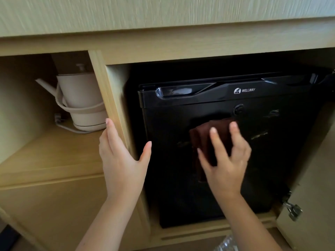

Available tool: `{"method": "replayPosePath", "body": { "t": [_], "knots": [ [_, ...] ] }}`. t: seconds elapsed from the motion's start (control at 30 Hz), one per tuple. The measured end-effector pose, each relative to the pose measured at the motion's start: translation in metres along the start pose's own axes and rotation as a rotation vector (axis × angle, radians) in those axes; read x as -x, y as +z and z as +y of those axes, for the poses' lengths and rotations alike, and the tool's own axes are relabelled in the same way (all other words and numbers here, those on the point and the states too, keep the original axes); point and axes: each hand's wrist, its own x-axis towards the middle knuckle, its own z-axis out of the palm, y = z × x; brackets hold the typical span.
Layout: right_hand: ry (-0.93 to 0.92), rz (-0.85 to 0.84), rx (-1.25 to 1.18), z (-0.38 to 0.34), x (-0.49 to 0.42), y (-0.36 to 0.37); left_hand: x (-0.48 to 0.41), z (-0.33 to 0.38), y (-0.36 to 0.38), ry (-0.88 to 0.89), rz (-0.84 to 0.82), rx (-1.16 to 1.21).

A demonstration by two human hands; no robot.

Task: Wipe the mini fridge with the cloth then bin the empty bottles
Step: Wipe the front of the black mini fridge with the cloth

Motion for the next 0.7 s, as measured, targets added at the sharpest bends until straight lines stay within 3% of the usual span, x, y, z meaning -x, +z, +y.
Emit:
{"method": "replayPosePath", "body": {
  "t": [0.13, 0.27, 0.53, 0.7],
  "knots": [
    [0.200, 0.028, 0.011, 0.026, -0.004, -0.012, 0.000, 0.003, -0.001, -0.010, -0.018, -0.003],
    [0.244, 0.047, 0.016, 0.010, -0.002, -0.002, -0.001, 0.001, -0.004, 0.000, -0.035, 0.007],
    [-0.139, -0.123, 0.001, -0.066, 0.029, 0.025, 0.000, 0.000, -0.009, 0.025, -0.053, 0.014],
    [-0.131, -0.131, -0.030, -0.039, 0.019, 0.010, -0.001, -0.002, -0.016, 0.033, -0.090, 0.001]
  ]
}}
